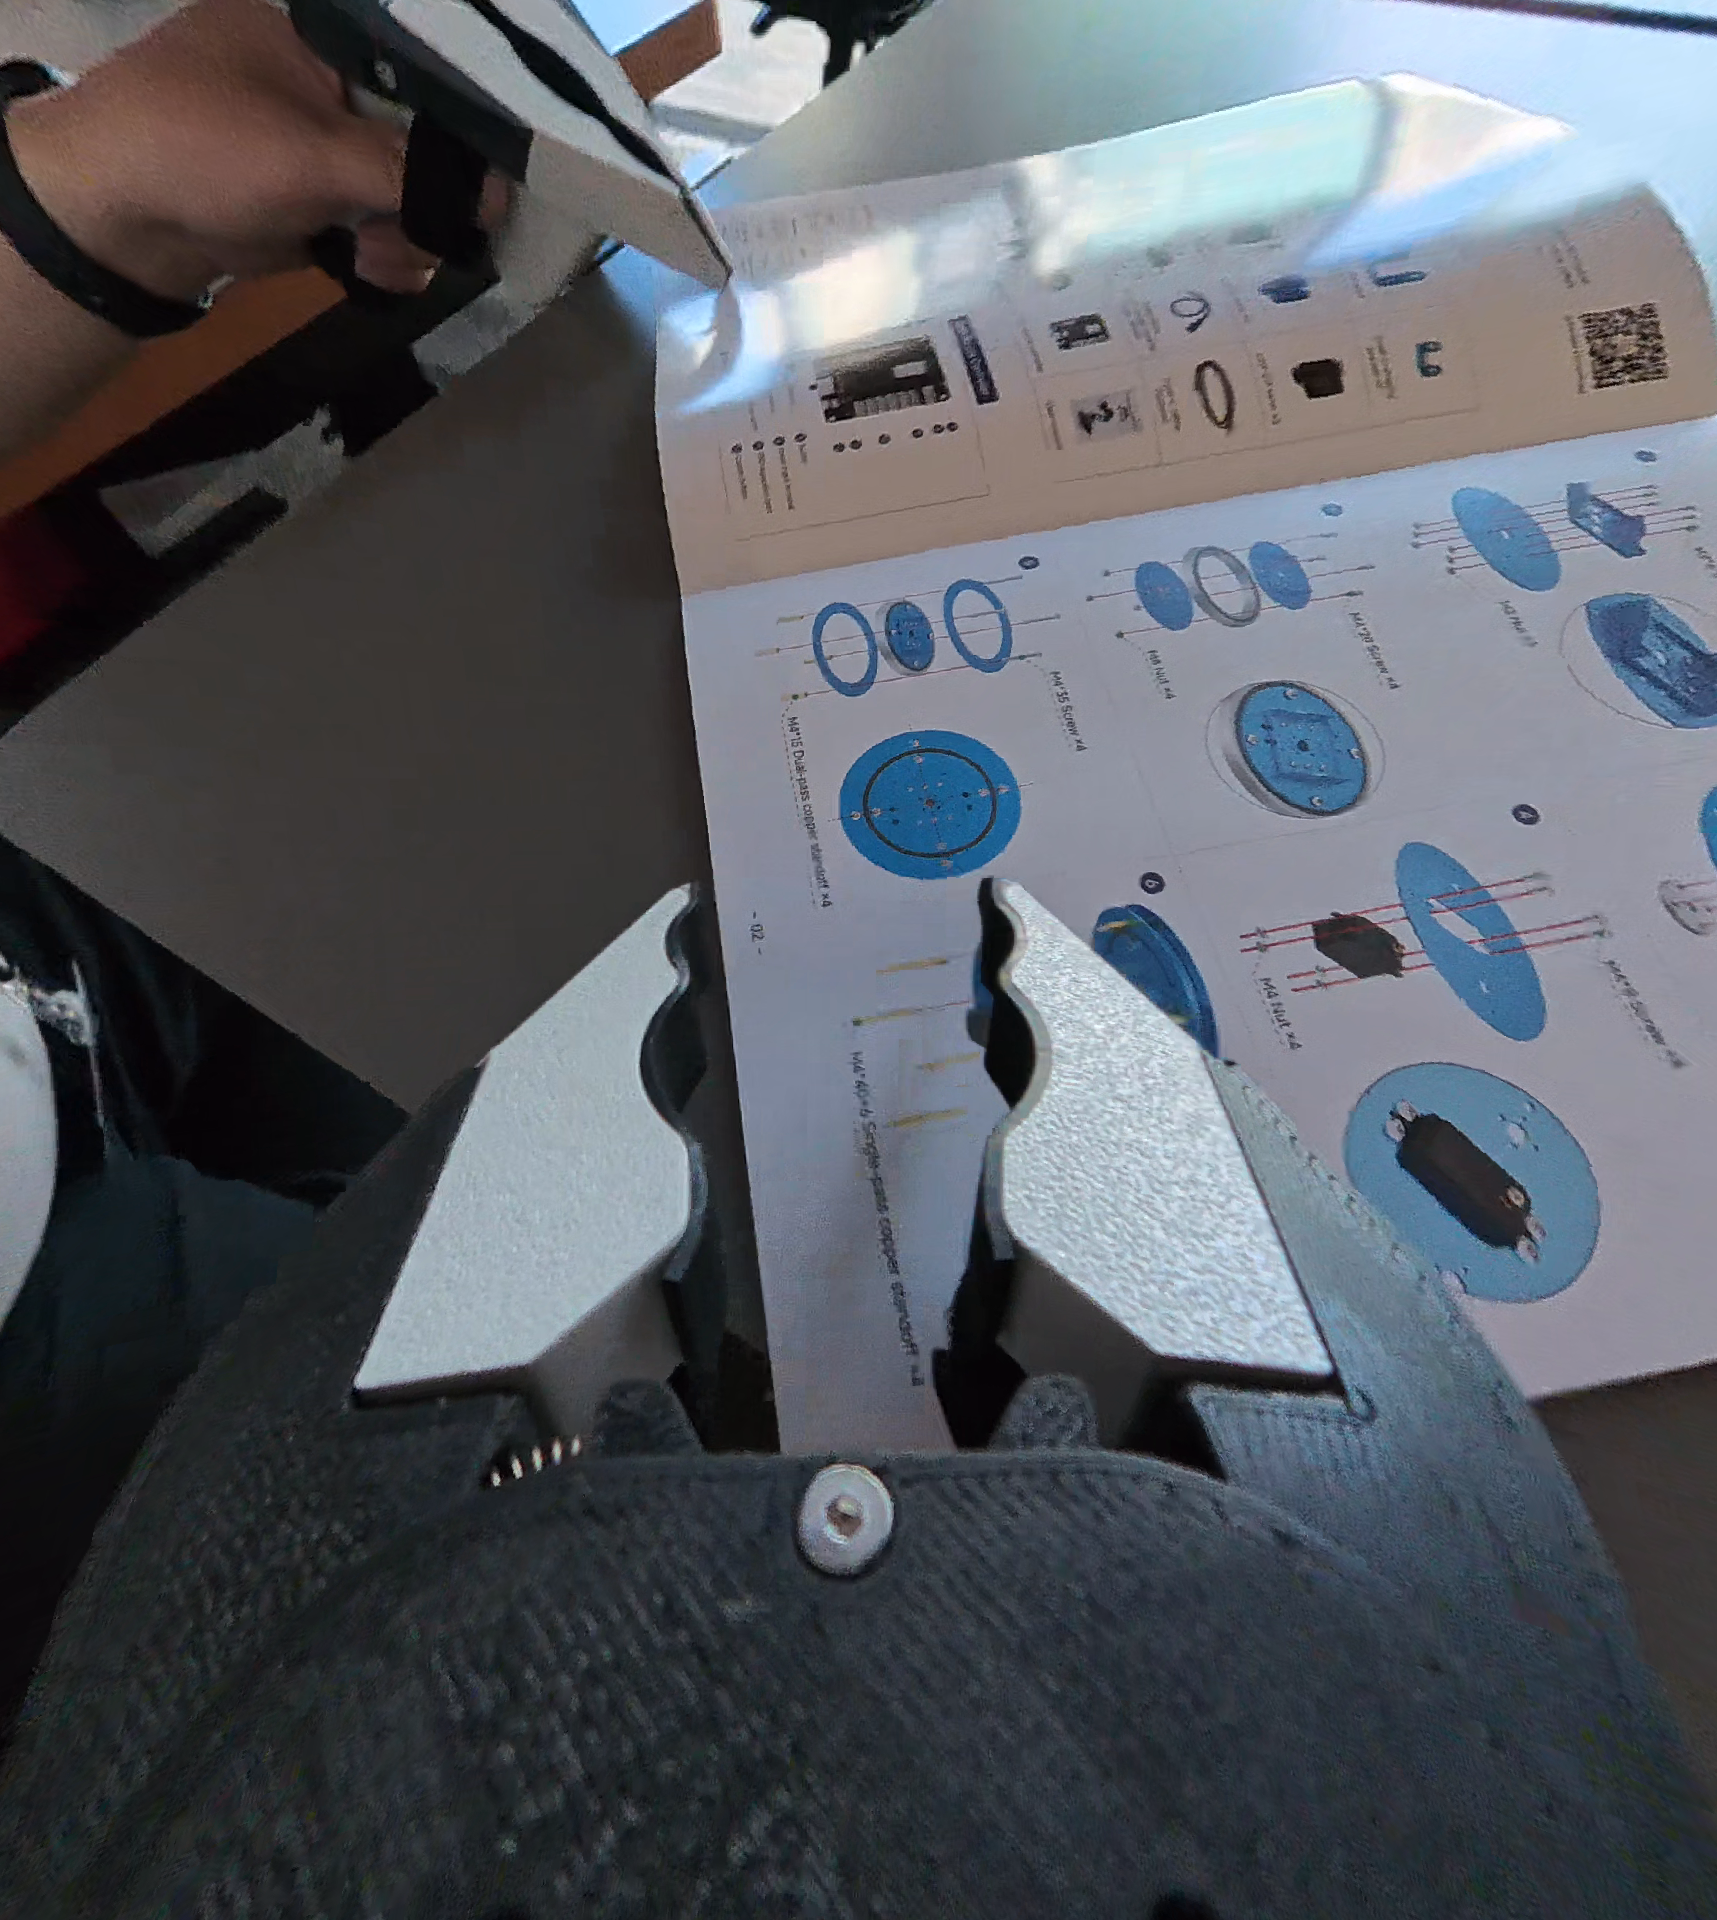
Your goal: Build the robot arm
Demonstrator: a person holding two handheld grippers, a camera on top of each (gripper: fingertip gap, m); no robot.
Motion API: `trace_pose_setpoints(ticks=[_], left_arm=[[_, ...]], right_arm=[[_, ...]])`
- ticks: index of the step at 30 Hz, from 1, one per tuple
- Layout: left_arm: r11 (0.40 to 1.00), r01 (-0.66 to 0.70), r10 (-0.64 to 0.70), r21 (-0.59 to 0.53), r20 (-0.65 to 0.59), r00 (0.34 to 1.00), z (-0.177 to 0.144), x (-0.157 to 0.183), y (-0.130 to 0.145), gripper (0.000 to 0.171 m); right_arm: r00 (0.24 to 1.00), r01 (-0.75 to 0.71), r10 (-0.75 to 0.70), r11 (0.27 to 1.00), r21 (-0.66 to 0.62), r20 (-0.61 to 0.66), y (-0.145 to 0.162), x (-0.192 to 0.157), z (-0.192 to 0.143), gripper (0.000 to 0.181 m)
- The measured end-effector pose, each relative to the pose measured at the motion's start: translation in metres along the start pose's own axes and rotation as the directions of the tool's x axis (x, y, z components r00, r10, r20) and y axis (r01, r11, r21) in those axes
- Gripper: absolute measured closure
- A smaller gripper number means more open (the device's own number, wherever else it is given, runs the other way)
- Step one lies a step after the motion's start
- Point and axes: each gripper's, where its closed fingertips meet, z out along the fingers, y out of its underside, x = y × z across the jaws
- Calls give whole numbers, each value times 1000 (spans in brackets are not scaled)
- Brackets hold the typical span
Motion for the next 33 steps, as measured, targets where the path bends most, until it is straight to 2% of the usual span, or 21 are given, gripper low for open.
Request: trace_pose_setpoints(ticks=[2, 5, 8, 11, 14, 16, 19, 22, 33], left_arm=[[1000, 0, 0, -3, -2, 1000, 0, 0, 0, 171], [998, 67, -68, -21, -43, 997, -1, 1, 0, 171], [991, 124, -127, -43, -86, 988, -3, -5, -4, 164], [986, 162, -158, 29, -114, 981, -7, -15, -24, 160], [990, 144, -143, 9, -65, 988, -3, -32, -21, 152], [992, 126, -126, -3, -50, 991, 1, -36, -16, 149], [995, 86, -88, -43, -29, 996, 5, -36, -7, 149], [999, 34, -34, -43, 13, 999, 3, -37, -4, 149], [997, 13, -12, -73, 16, 1000, -4, -33, 1, 154]], right_arm=[[994, -60, 64, 997, 52, -84, 0, 16, -11, 120], [954, -135, 144, 989, 54, -264, 16, 53, -31, 103], [884, -231, 264, 964, 129, -386, 22, 85, -54, 102], [840, -300, 360, 931, 206, -405, 22, 99, -64, 111], [846, -309, 377, 923, 229, -377, 17, 102, -60, 113], [866, -286, 334, 941, 179, -373, 16, 100, -51, 114], [873, -229, 210, 973, 10, -440, 26, 104, -41, 119], [889, -199, 155, 978, -57, -432, 24, 103, -34, 121], [923, -201, 157, 975, -93, -351, 19, 128, -23, 128]])
